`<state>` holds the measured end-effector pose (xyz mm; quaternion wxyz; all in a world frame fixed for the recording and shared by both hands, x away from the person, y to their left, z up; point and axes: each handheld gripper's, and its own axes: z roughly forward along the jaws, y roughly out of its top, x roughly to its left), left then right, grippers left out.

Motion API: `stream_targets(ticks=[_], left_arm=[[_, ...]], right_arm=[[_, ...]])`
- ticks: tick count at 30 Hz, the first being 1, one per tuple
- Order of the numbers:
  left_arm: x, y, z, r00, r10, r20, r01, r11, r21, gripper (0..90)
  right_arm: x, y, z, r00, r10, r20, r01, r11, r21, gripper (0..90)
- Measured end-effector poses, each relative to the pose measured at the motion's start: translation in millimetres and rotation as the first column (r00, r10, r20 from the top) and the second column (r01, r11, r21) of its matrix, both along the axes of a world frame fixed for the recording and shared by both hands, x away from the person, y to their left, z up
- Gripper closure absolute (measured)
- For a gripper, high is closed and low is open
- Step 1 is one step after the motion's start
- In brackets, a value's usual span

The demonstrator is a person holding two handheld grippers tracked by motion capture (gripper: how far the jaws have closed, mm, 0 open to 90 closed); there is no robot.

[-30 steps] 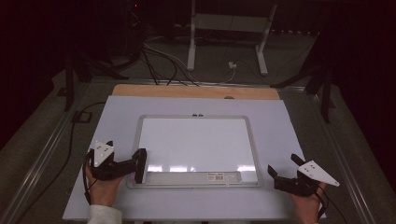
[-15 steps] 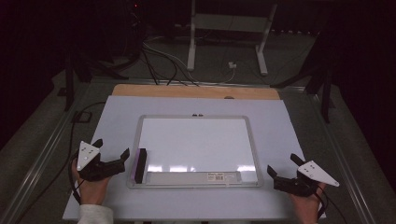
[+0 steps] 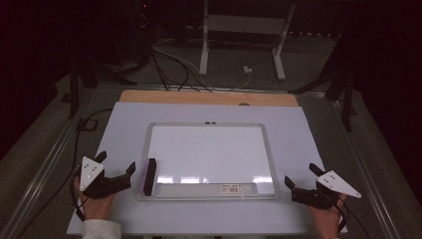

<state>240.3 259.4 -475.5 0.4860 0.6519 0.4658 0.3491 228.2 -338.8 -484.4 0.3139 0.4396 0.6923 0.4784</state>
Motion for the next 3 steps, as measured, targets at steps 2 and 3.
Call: stream_targets(ticks=[2,3], left_arm=[[-0.1,0.1,-0.6,1.0,0.004,0.001,-0.004,1.0,0.002,0.4],[0.0,0.4,-0.9,1.0,0.009,0.001,-0.009,1.0,0.003,0.4]], right_arm=[[0.9,0.5,-0.1,1.0,0.0,0.001,0.0,1.0,-0.004,0.6],[1.7,0.4,-0.4,1.0,-0.001,0.001,0.001,1.0,-0.006,0.6]])
